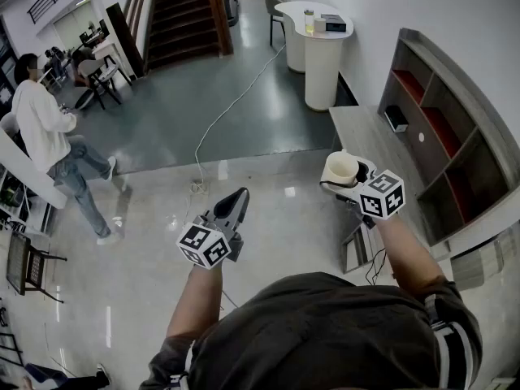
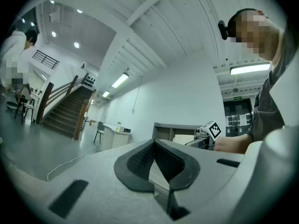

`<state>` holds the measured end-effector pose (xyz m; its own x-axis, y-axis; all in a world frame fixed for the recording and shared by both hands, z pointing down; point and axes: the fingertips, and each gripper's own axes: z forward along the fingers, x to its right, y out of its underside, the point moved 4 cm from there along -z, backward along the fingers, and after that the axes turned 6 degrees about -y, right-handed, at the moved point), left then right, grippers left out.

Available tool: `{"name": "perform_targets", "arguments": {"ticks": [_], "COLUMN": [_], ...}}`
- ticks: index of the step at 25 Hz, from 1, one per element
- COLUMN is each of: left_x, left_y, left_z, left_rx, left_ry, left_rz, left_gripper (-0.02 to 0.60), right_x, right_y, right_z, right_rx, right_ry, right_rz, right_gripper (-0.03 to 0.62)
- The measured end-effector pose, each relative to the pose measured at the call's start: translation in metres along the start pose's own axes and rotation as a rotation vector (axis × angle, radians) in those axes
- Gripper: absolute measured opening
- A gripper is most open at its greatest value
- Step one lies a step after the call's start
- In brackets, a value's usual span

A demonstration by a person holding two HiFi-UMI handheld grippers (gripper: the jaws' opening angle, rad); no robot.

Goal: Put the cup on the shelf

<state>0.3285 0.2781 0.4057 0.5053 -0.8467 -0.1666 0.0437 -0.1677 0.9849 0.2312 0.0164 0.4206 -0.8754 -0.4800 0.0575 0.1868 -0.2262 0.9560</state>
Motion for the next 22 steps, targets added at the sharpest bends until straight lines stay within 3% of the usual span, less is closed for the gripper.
{"name": "perform_targets", "arguments": {"ticks": [13, 22], "left_x": [0.023, 0.064], "left_y": [0.001, 0.001], "left_z": [0.021, 0.047], "left_rx": [0.002, 0.027], "left_ry": [-0.019, -0.059], "left_rz": [0.014, 0.017], "left_gripper": [0.002, 0.001], "right_x": [0.018, 0.041], "right_y": [-0.001, 0.002], "right_z": [-0.019, -0.051], "right_rx": [0.030, 0.027], "right_ry": [-0.037, -0.087], "right_rz": [0.004, -0.014], "right_gripper": [0.430, 0.430]}}
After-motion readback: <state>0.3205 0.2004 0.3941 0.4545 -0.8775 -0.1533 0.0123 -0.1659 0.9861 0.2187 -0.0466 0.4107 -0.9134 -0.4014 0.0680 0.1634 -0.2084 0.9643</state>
